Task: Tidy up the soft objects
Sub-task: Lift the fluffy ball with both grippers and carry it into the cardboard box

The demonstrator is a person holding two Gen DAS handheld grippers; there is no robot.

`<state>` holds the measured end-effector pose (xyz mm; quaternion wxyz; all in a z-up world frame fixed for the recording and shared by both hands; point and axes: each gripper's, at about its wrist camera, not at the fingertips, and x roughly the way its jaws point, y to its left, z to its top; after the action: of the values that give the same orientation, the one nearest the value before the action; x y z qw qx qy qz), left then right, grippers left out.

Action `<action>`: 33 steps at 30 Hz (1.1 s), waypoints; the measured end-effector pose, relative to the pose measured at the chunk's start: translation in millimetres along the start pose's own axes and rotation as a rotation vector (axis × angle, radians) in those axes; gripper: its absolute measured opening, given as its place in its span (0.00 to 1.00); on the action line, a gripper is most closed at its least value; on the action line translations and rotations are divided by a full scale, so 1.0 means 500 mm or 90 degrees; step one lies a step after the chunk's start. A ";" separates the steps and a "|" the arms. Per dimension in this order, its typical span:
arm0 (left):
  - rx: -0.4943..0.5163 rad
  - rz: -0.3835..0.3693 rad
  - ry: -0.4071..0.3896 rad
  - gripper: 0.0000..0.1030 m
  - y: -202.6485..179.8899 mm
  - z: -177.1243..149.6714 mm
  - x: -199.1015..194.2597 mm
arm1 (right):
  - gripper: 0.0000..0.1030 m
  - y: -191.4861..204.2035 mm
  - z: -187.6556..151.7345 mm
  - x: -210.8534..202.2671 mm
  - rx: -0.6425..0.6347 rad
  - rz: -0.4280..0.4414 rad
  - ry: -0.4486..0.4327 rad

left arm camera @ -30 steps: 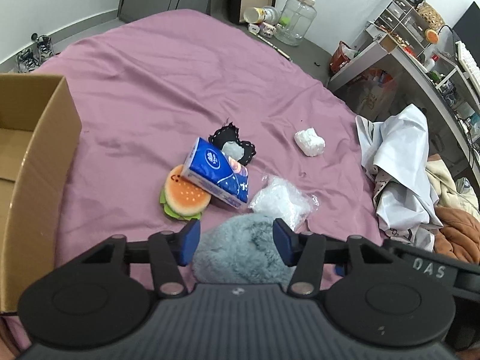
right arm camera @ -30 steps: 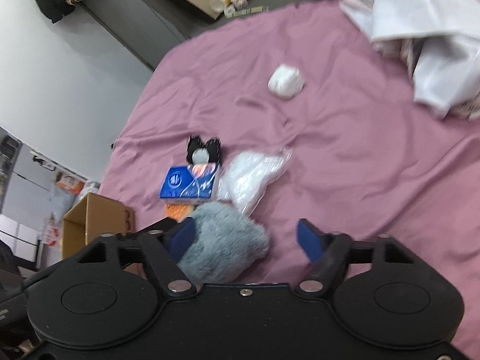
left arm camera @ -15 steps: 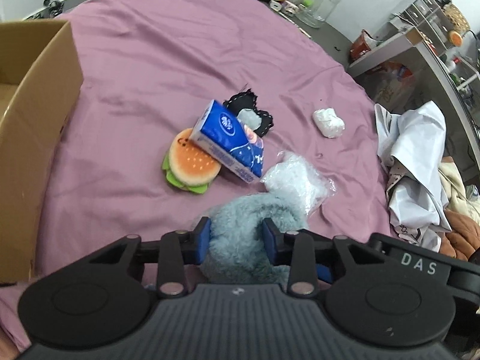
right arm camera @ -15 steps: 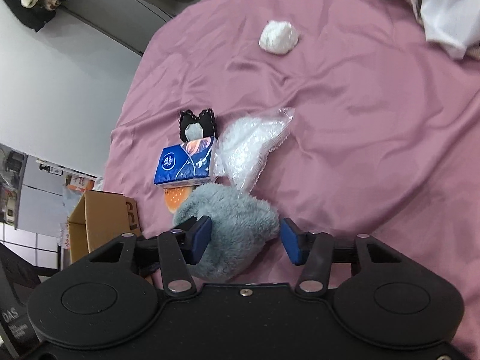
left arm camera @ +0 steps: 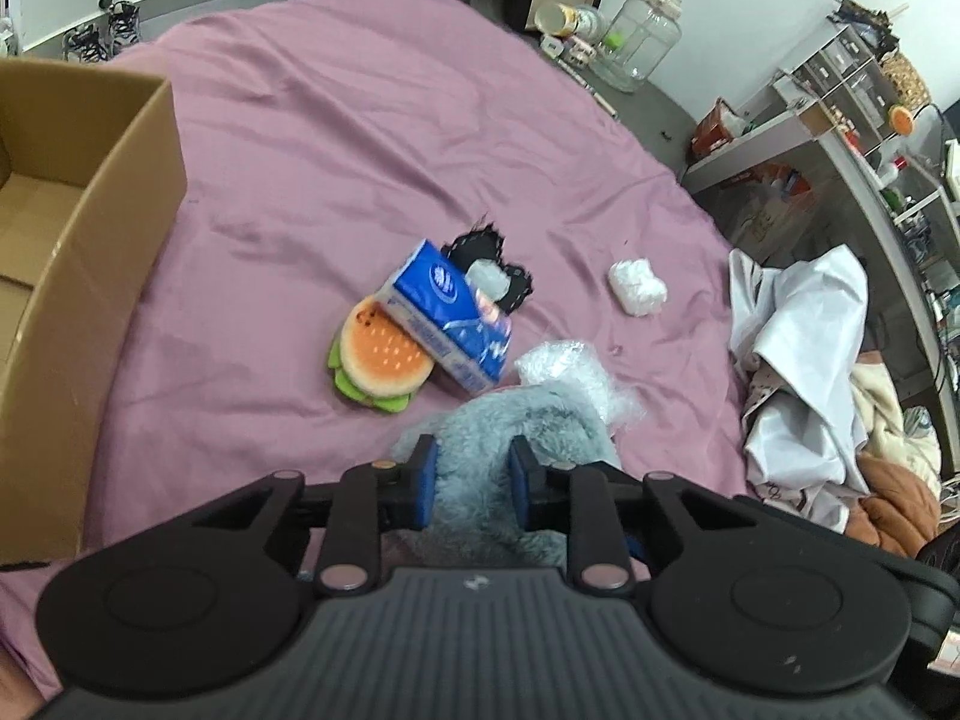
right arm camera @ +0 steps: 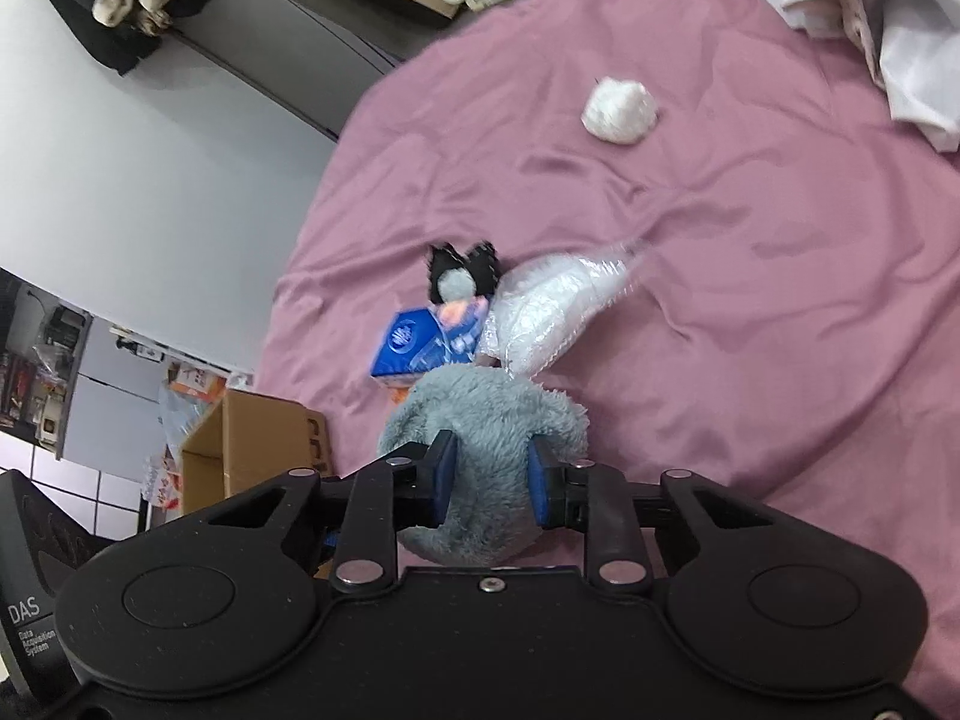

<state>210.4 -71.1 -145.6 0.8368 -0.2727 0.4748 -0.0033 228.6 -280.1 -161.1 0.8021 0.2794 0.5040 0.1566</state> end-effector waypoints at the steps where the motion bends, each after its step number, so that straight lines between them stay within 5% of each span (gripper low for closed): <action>1: 0.001 0.001 -0.004 0.23 -0.003 0.003 -0.004 | 0.24 0.004 0.001 -0.006 0.000 0.005 -0.005; 33: 0.019 0.038 -0.136 0.23 0.101 0.105 -0.203 | 0.24 0.192 -0.035 0.028 -0.060 0.184 -0.075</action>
<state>183.7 22.4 -67.5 0.8864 -0.2448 0.3904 0.0435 222.2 -191.1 -118.9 0.8116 0.3198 0.4030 0.2768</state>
